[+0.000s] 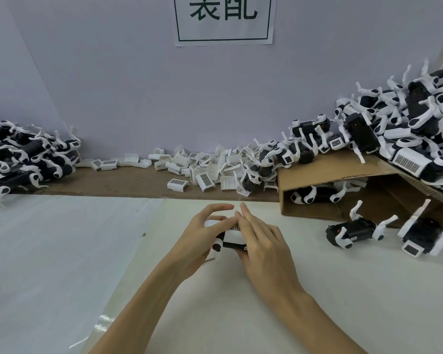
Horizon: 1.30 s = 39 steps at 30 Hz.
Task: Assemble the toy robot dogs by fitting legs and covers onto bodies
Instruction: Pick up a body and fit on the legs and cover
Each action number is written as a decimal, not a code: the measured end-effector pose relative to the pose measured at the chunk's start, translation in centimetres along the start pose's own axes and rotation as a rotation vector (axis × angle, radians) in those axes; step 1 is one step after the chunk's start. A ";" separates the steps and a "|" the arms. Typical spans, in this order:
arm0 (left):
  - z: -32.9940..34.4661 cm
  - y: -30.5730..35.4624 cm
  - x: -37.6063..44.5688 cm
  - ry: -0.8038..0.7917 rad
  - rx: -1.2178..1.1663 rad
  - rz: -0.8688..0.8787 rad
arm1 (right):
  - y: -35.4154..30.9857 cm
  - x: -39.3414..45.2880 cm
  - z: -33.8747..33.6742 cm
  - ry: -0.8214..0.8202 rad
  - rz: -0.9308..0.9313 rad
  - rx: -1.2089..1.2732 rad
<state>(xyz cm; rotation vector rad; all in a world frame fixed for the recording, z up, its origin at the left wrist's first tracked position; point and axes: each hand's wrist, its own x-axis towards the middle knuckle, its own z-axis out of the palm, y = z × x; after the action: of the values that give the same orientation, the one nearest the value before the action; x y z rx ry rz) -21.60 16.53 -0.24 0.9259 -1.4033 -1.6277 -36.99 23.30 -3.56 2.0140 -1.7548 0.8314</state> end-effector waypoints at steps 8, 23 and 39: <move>-0.4 -0.8 0.2 0.242 0.505 0.197 | 0.7 -0.3 0.0 0.062 0.023 0.022; -1.7 0.7 -0.3 -0.096 0.317 0.108 | 2.8 0.2 -3.4 -0.254 0.244 0.899; -2.6 -0.8 0.4 -0.265 0.603 0.493 | 5.4 0.2 -2.4 -0.258 0.064 0.410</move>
<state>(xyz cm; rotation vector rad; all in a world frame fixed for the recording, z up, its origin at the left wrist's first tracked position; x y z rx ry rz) -19.51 15.09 -1.34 0.6097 -2.1708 -0.9897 -42.74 23.62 -2.26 2.4308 -1.9183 1.0645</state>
